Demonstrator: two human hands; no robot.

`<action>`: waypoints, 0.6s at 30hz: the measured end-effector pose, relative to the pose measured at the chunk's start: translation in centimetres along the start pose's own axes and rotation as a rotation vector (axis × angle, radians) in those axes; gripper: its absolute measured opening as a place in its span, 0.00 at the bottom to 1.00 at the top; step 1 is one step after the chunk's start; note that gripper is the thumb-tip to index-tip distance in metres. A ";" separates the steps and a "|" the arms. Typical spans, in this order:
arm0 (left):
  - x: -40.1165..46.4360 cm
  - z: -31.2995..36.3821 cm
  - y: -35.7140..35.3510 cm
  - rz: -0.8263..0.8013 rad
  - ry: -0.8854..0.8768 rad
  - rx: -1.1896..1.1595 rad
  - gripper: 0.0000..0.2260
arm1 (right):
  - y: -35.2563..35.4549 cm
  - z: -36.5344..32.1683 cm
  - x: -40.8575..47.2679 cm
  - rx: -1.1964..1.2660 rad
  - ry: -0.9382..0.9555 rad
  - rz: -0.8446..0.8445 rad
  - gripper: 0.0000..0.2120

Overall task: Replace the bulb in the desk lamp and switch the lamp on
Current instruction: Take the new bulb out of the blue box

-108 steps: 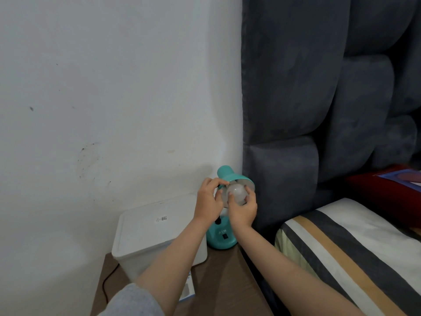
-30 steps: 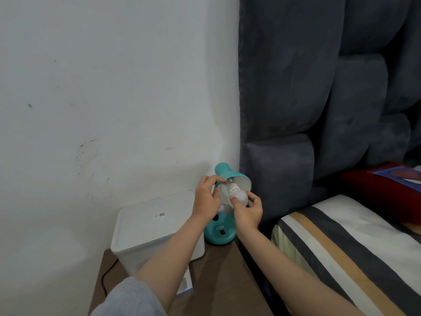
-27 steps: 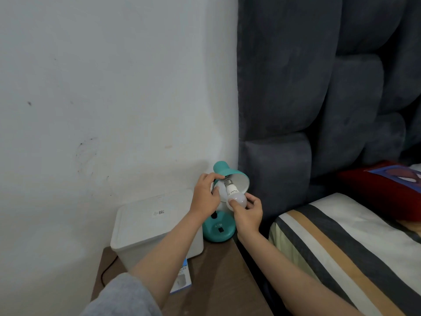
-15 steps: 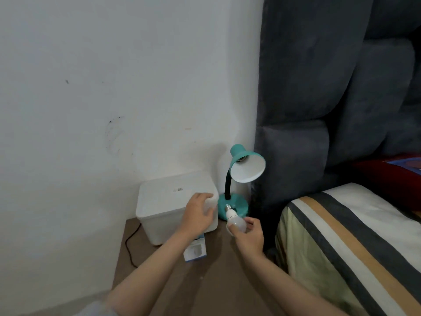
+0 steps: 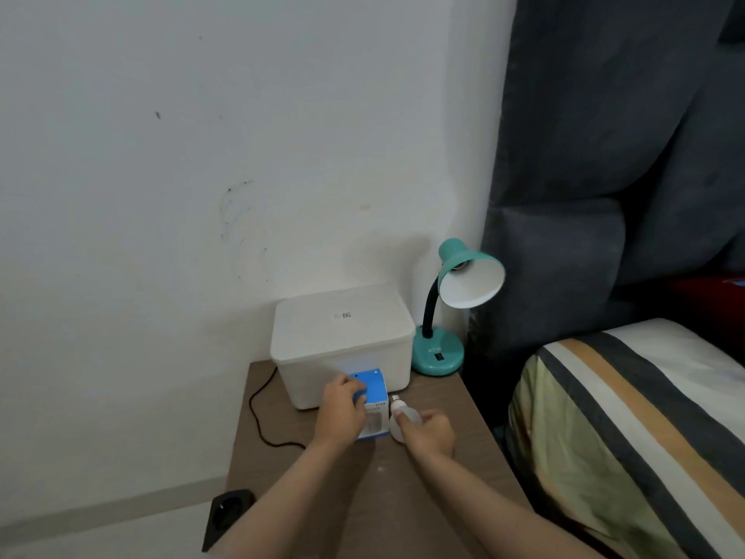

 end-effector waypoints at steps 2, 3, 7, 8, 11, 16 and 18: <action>-0.1 -0.2 -0.2 0.013 0.002 -0.015 0.08 | -0.2 -0.2 0.3 -0.010 0.014 0.001 0.20; -0.2 -0.3 -0.3 0.021 -0.002 -0.021 0.08 | -0.3 -0.2 0.4 -0.023 0.024 0.002 0.20; -0.5 -0.5 -0.4 0.045 -0.023 -0.035 0.08 | -0.4 -0.2 1.1 -0.094 0.081 0.006 0.18; -0.6 -0.5 -0.5 0.048 -0.032 -0.038 0.09 | -0.4 0.0 1.3 -0.118 0.100 -0.001 0.19; -0.9 -0.7 -0.6 0.060 -0.043 -0.056 0.10 | -0.3 0.3 1.7 -0.183 0.133 -0.023 0.26; -1.4 -1.4 -0.7 0.093 0.023 -0.083 0.16 | 0.4 -0.7 1.4 -0.214 0.364 0.040 0.25; -1.6 -1.5 -0.5 0.110 0.048 -0.100 0.20 | 0.7 -1.6 0.8 -0.165 0.558 0.032 0.18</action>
Point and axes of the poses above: each hand's wrist, its own x-axis towards the middle knuckle, its own y-axis out of the back of the hand, z = x × y, the point moved 2 cm from there along x, towards the middle knuckle, and after that the axes turned 5 degrees about -y, right-handed, at the moved point
